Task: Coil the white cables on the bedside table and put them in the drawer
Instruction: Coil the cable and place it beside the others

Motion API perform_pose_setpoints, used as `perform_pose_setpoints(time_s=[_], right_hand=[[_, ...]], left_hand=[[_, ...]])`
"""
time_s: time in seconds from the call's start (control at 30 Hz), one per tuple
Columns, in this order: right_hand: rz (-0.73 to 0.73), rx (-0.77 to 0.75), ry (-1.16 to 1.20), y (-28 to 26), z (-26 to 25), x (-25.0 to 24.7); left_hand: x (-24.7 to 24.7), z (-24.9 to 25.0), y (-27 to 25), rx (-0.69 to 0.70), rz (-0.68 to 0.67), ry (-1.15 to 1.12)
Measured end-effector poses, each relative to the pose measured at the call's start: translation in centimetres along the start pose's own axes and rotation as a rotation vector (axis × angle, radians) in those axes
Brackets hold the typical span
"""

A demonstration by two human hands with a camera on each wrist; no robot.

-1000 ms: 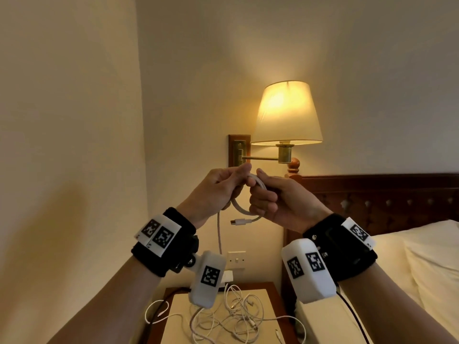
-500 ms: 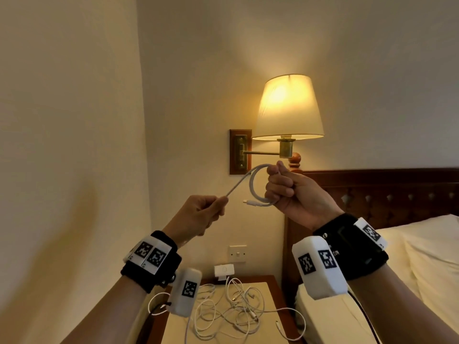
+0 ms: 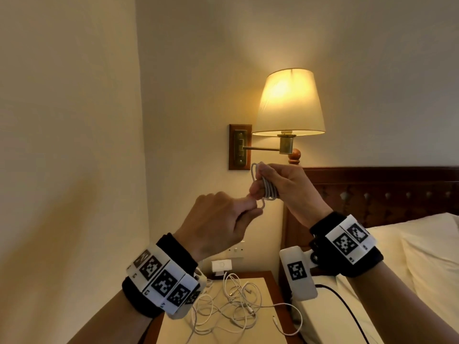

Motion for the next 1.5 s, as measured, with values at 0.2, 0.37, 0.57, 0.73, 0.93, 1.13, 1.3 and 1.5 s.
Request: perform_pose_setpoints(time_s=[0.2,0.37,0.57,0.73,0.93,1.13,1.3,1.5], right_hand=[[-0.095,-0.004,-0.156,-0.6,0.4,0.9],[-0.175,0.142,0.003,-1.0,1.2,1.3],[-0.264,0.280,0.119,-1.4,1.8,1.8],[-0.221,0.379,0.229,-1.2,2.4,1.9],[-0.178,0.406,0.251,-1.3,3.1,2.4],[-0.048,0.223,-0.011,-1.5,3.6,2.5],[0.049,0.192,-0.144,-2.5,4.7,1.0],[0.222,0.106,-0.289,-3.1,4.6,0.1]], left_hand=[[-1.3,-0.4,0.9,0.081,0.251,0.083],[-0.1,-3.1,1.1,-0.157,0.300,-0.241],[2.4,-4.4,0.3,-0.375,0.055,-0.634],[2.8,-3.4,-0.1,-0.646,-0.171,-1.060],[3.0,-3.4,-0.4,-0.681,-0.160,-1.016],[3.5,-3.4,-0.8,-0.654,0.049,-0.809],[3.7,-4.6,-1.3,-0.705,0.083,-0.775],[4.6,-4.8,-1.7,-0.714,0.126,-0.663]])
Point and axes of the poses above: each hand's wrist, its own y-axis towards the middle knuckle, its own x-axis out of the palm, z = x × y, the point moved 4 cm from there along y, towards the middle knuckle, and after that the axes turned 7 degrees about z, right-handed, at the moved point
